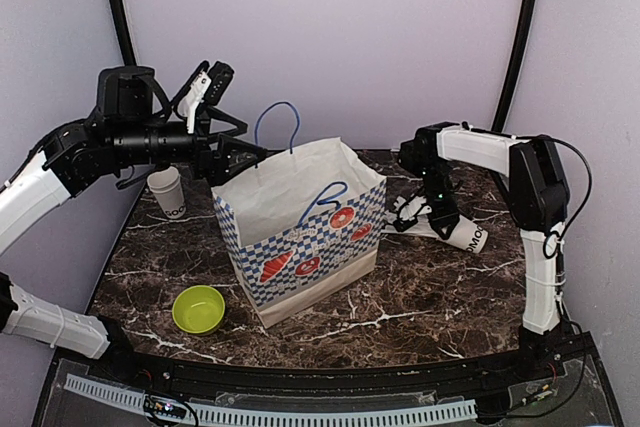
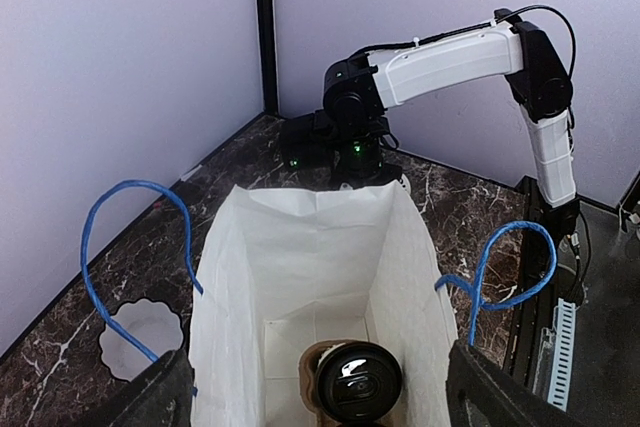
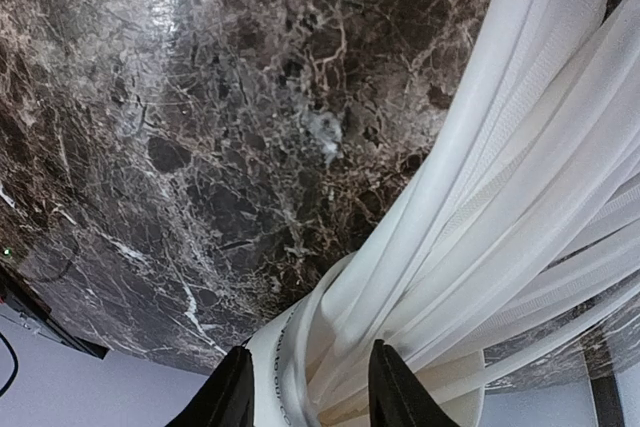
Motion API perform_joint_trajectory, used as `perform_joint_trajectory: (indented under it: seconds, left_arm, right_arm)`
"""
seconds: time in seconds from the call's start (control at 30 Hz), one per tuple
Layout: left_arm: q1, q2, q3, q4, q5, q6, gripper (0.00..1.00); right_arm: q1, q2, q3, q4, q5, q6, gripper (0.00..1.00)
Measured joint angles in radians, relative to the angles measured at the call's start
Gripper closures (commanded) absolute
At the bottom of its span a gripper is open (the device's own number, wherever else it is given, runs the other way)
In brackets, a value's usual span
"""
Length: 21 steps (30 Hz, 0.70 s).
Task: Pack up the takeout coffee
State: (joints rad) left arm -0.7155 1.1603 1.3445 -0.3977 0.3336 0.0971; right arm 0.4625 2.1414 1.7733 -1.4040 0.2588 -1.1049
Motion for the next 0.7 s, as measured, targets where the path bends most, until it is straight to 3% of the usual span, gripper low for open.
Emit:
perform_joint_trajectory:
  seconds: [0.7]
  left_arm:
    - [0.0, -0.003, -0.019, 0.006, 0.0, 0.001, 0.1]
  right_arm:
    - [0.016, 0.0, -0.003, -0.003, 0.028, 0.019, 1.0]
